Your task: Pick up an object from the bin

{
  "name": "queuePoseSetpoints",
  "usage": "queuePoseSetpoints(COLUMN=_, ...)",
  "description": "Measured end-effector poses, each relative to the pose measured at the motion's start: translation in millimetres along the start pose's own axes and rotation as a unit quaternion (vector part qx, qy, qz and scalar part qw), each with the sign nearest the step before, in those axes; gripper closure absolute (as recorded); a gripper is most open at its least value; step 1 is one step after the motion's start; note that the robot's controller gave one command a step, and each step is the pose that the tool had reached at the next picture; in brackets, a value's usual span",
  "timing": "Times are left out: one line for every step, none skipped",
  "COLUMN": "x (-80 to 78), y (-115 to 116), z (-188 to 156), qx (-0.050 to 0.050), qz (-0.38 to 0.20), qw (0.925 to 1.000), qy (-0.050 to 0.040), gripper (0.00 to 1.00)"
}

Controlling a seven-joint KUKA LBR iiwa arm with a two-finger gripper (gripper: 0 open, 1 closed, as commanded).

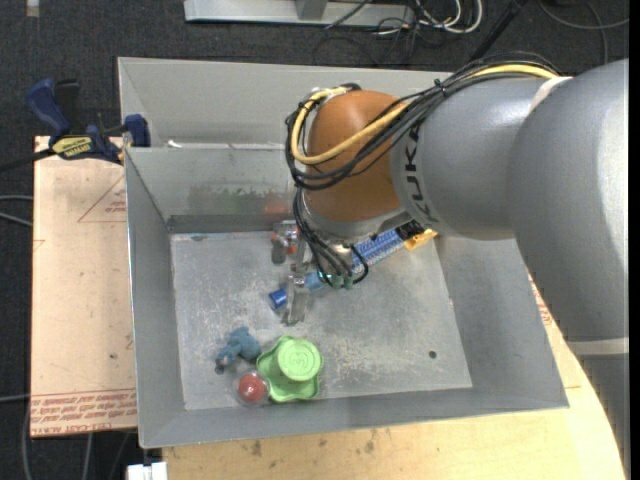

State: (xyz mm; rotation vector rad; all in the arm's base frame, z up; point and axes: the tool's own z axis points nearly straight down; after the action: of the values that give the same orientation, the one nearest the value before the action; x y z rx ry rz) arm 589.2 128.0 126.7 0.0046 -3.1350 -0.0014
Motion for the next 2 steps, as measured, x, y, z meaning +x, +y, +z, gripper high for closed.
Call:
queuePoseSetpoints(x=-21.8, y=-60.5, z=58.3, qx=0.001, qz=-0.091, qw=0.9959, qy=-0.0022, gripper=0.0)
queuePoseSetpoints(x=-20.8, y=-62.3, z=25.3, qx=0.0, qz=-0.142, qw=0.9898, qy=-0.0057, gripper=0.0)
